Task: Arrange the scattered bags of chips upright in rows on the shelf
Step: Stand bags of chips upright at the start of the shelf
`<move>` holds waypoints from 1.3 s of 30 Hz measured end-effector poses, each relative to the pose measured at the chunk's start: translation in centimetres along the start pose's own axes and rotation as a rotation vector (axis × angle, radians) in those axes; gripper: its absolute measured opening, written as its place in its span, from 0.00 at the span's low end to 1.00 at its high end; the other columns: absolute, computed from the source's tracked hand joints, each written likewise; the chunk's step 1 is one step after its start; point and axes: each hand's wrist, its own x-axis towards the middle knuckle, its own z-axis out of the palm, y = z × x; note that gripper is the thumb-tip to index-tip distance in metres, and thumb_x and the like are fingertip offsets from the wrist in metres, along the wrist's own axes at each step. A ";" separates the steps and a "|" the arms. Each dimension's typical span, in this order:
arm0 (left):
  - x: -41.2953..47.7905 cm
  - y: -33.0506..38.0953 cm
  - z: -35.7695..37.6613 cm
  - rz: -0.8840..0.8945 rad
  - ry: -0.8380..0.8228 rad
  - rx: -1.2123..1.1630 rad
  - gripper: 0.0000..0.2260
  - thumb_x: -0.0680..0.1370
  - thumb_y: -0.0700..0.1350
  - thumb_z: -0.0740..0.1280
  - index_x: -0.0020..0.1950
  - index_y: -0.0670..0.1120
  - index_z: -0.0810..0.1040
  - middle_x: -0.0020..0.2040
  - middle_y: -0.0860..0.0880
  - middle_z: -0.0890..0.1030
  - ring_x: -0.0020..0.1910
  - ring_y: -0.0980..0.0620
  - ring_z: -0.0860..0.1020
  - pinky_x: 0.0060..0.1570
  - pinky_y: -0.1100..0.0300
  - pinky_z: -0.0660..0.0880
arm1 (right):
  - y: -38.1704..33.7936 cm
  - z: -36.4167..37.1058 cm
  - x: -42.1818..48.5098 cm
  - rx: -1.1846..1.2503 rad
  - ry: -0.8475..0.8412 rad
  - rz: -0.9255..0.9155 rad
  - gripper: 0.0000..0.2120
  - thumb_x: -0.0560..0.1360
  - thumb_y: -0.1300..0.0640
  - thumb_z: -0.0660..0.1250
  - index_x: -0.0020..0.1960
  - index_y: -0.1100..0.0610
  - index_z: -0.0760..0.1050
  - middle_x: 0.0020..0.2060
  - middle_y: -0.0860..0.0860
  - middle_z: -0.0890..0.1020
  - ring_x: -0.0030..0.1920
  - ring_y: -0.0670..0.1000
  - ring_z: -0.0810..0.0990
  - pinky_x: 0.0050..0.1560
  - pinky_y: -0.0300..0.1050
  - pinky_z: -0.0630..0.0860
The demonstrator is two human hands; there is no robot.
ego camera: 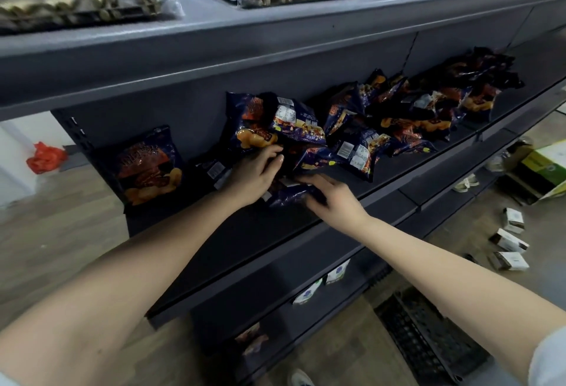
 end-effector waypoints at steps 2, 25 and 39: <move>0.5 0.0 -1.3 -0.038 0.084 -0.086 0.18 0.82 0.56 0.50 0.67 0.52 0.68 0.64 0.49 0.75 0.59 0.50 0.74 0.54 0.57 0.69 | -0.3 -0.6 1.2 0.129 0.052 0.093 0.14 0.76 0.62 0.67 0.61 0.59 0.75 0.49 0.48 0.81 0.47 0.45 0.79 0.49 0.30 0.71; -2.1 0.1 -2.1 -0.236 0.085 -0.812 0.24 0.67 0.45 0.75 0.59 0.58 0.71 0.57 0.55 0.79 0.57 0.56 0.78 0.56 0.58 0.75 | -2.2 1.6 5.0 1.447 0.134 0.884 0.06 0.80 0.59 0.59 0.51 0.56 0.74 0.47 0.54 0.83 0.45 0.52 0.83 0.36 0.51 0.81; -2.4 0.3 -9.6 -0.478 -0.393 -0.488 0.28 0.68 0.40 0.75 0.64 0.54 0.71 0.55 0.53 0.80 0.48 0.57 0.81 0.43 0.60 0.79 | -2.0 -4.5 8.6 1.053 -0.011 0.584 0.07 0.81 0.56 0.56 0.53 0.52 0.72 0.50 0.52 0.80 0.43 0.51 0.82 0.40 0.45 0.79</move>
